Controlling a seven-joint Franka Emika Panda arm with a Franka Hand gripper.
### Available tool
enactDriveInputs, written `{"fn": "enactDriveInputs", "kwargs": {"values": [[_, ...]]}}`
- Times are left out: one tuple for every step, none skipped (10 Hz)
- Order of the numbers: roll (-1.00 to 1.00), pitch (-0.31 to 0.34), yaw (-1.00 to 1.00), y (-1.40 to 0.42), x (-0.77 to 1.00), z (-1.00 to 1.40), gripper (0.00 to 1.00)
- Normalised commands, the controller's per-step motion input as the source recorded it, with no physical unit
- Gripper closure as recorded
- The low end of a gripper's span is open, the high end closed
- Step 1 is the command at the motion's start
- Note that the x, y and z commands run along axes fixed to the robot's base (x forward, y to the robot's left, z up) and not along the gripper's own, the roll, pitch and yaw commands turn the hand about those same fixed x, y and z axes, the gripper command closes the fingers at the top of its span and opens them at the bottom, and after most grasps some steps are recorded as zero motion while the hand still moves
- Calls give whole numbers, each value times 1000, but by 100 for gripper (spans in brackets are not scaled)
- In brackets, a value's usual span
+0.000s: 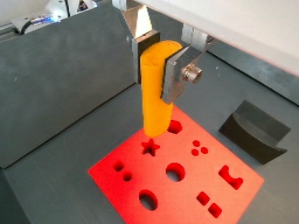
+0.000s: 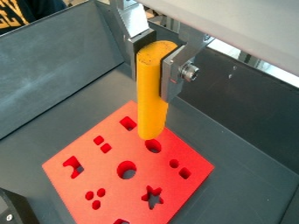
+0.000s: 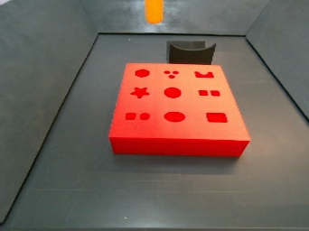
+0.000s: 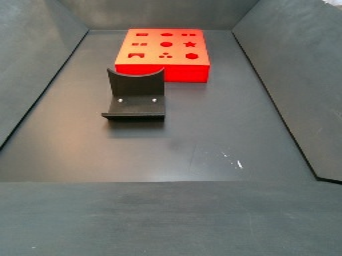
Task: Insert the oval object.
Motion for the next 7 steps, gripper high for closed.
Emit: {"fn": "enactDriveInputs", "kwargs": {"values": [[-84, -70, -440, -166, 323, -140, 100], [-79, -36, -646, -183, 374, -180, 100], [-43, -4, -720, -189, 314, -229, 100], [-30, 0, -720, -191, 320, -243, 100], [-17, 0, -717, -197, 326, -260, 100], [-11, 0, -700, -200, 346, -266, 100], [0, 34, -677, -194, 317, -306, 100]]}}
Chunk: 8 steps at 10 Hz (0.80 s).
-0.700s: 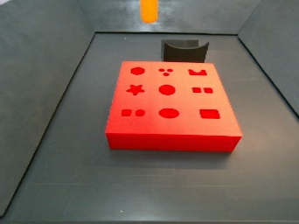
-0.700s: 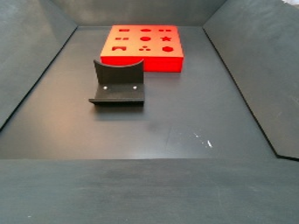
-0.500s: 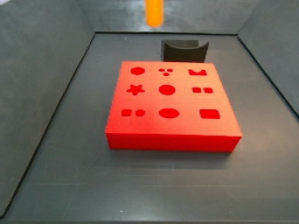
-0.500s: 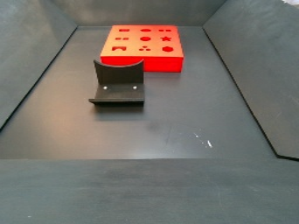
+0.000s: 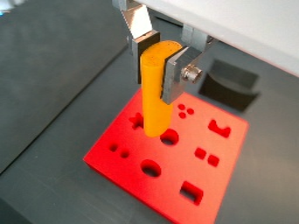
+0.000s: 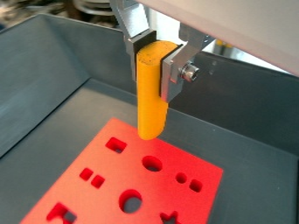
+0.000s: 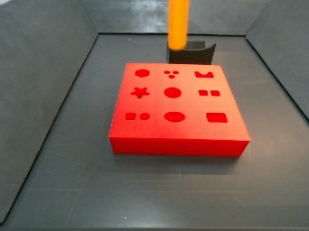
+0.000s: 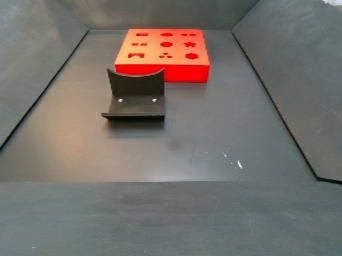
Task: Insert the oval object.
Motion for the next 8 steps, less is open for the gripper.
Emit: {"fn": "enactDriveInputs", "kwargs": {"values": [[0, 99, -689, -163, 206, -343, 100], [81, 96, -791, -114, 0, -269, 100], [87, 59, -943, -100, 0, -294, 100], [84, 46, -986, -97, -17, -297, 100], [0, 64, -900, -137, 0, -234, 100], [4, 53, -900, -134, 6, -249, 100], [0, 29, -903, -134, 37, -243, 100], [0, 0, -917, -149, 86, -220, 100]]}}
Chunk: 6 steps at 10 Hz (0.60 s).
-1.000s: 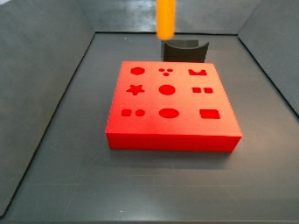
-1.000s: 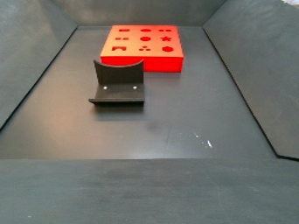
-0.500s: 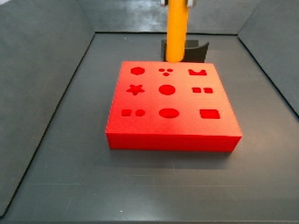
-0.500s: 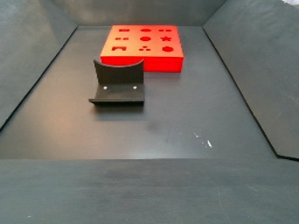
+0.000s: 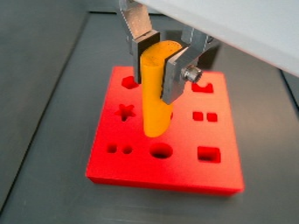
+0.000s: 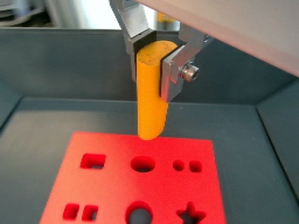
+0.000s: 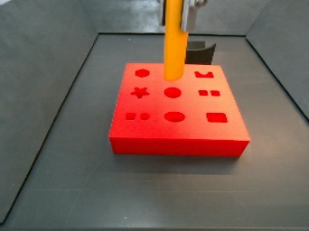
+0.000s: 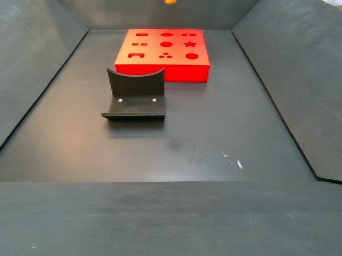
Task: Insert the oval object.
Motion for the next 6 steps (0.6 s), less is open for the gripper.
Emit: {"fn": "enactDriveInputs", "kwargs": {"values": [[0, 0, -954, -143, 63, -220, 100], [0, 0, -960, -126, 63, -257, 100], [26, 0, -986, -83, 37, -346, 100], [83, -4, -1000, 0, 26, -406, 100], [104, 0, -1000, 0, 17, -397, 100], [89, -10, -1000, 0, 46, -366, 100]]}}
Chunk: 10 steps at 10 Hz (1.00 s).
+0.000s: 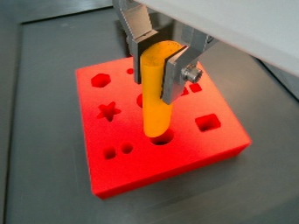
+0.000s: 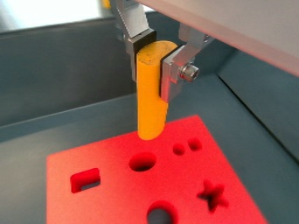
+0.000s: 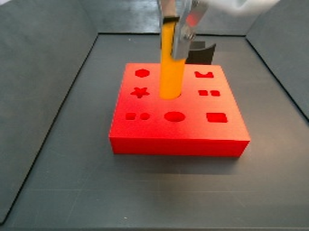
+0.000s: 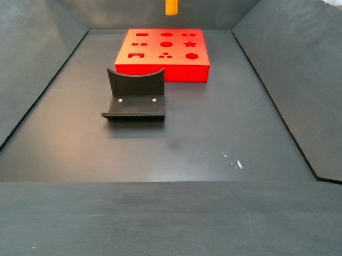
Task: Insert the oval object.
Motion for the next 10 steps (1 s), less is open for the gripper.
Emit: {"fn": "enactDriveInputs", "kwargs": {"values": [[77, -11, -1000, 0, 43, -346, 100], [61, -9, -994, 0, 69, -303, 100], [59, -9, -986, 0, 77, -291, 100], [57, -11, -1000, 0, 66, -294, 100], [44, -11, -974, 0, 100, -260, 100], [40, -9, -960, 0, 117, -249, 100], [37, -3, -909, 0, 177, -229, 100], [29, 0, -869, 0, 223, -197, 100], [0, 0, -674, -17, 406, 0, 100], [56, 60, -26, -57, 97, 0, 100]]}}
